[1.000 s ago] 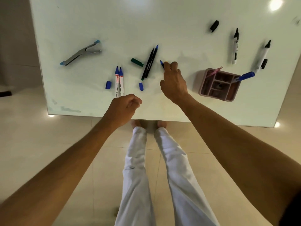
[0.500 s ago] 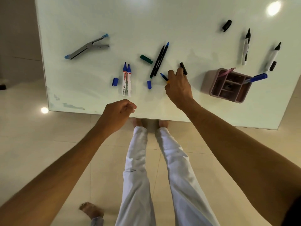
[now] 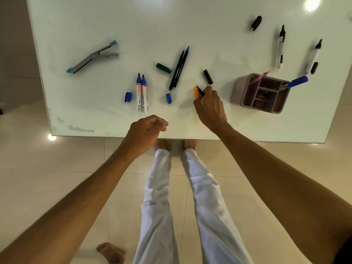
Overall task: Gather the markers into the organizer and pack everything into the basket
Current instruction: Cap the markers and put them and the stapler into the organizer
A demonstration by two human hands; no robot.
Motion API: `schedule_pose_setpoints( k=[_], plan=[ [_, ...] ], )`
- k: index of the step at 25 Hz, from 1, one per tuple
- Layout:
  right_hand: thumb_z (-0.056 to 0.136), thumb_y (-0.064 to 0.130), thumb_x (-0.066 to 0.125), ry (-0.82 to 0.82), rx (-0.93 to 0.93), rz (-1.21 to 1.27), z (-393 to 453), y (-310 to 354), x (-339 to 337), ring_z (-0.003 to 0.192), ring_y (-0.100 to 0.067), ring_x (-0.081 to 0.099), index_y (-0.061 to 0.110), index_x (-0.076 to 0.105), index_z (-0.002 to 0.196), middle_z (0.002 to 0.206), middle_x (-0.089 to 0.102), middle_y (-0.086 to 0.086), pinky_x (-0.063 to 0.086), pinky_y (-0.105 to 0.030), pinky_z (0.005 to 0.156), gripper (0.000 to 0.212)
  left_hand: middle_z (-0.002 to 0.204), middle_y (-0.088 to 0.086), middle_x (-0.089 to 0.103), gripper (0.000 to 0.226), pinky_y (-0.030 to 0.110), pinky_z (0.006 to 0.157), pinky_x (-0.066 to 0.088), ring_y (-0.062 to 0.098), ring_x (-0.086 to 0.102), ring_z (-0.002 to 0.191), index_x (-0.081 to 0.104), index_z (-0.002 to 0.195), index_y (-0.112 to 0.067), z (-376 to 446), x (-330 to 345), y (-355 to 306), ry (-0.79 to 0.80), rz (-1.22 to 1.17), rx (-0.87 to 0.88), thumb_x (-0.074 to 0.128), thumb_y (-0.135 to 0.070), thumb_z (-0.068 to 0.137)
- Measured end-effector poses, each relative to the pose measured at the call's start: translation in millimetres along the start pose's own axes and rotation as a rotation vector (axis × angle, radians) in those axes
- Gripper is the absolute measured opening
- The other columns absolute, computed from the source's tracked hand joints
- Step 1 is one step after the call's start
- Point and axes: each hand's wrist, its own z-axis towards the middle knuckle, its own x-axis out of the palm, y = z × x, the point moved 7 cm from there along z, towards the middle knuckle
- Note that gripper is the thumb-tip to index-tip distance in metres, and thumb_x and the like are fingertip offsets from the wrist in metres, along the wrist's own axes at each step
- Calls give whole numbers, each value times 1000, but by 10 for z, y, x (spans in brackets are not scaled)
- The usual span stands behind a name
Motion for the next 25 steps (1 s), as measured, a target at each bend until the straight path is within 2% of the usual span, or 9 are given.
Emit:
schedule_pose_setpoints(
  k=[3, 6, 8, 11, 13, 17, 20, 25],
  plan=[
    [102, 28, 58, 22, 0, -3, 19, -53, 3, 79, -22, 50, 3, 52, 120, 97, 52, -5, 35, -28, 64, 31, 103, -12, 79, 26, 15, 81, 50, 4, 71, 99, 77, 112, -25, -5, 33, 34, 0, 9, -10, 51, -29, 107],
    [99, 25, 60, 33, 50, -8, 65, -124, 10, 81, -24, 52, 4, 54, 114, 96, 53, -6, 37, -33, 68, 27, 103, -12, 78, 26, 3, 72, 48, 5, 72, 99, 76, 113, -23, -22, 38, 77, -4, -4, -21, 51, -29, 108],
    [96, 25, 63, 19, 110, 42, 83, -175, -14, 80, -26, 56, 6, 56, 105, 94, 58, -7, 40, -34, 67, 23, 102, -12, 79, 25, 0, 69, 47, 6, 73, 98, 76, 112, -24, -36, 17, 107, -27, -37, -38, 52, -29, 108],
    [90, 30, 74, 31, 151, 227, 42, -163, -52, 72, -20, 60, 7, 68, 100, 85, 64, -2, 50, -31, 66, 26, 104, -12, 80, 23, 8, 72, 49, 6, 74, 98, 76, 112, -27, -48, -11, 114, -43, -107, -71, 54, -33, 107],
    [87, 34, 80, 114, 140, 372, -65, -85, -65, 67, -11, 59, 14, 74, 101, 80, 65, 5, 50, -24, 65, 24, 108, -9, 80, 23, 13, 75, 51, 9, 74, 100, 76, 116, -25, -58, -15, 71, -42, -191, -84, 57, -35, 106],
    [84, 38, 83, 232, 60, 437, -406, 64, -127, 62, -5, 60, 24, 76, 94, 76, 68, 7, 49, -15, 58, 18, 115, -3, 78, 33, 34, 96, 57, 17, 73, 109, 72, 125, -19, -34, 17, -127, -39, -306, -89, 62, -41, 102],
    [85, 36, 84, 250, 24, 432, -591, 116, -193, 60, -4, 60, 25, 75, 90, 74, 66, 10, 43, -5, 51, 15, 117, -4, 78, 38, 37, 97, 57, 17, 73, 110, 73, 126, -23, -15, 76, -273, -41, -331, -77, 68, -47, 98],
    [86, 34, 83, 248, -4, 419, -718, 129, -271, 61, -6, 60, 25, 73, 88, 74, 66, 10, 43, -5, 53, 13, 123, 2, 76, 43, 40, 96, 59, 19, 72, 112, 71, 133, -22, 6, 204, -428, -38, -288, -23, 72, -44, 96]
  ],
)
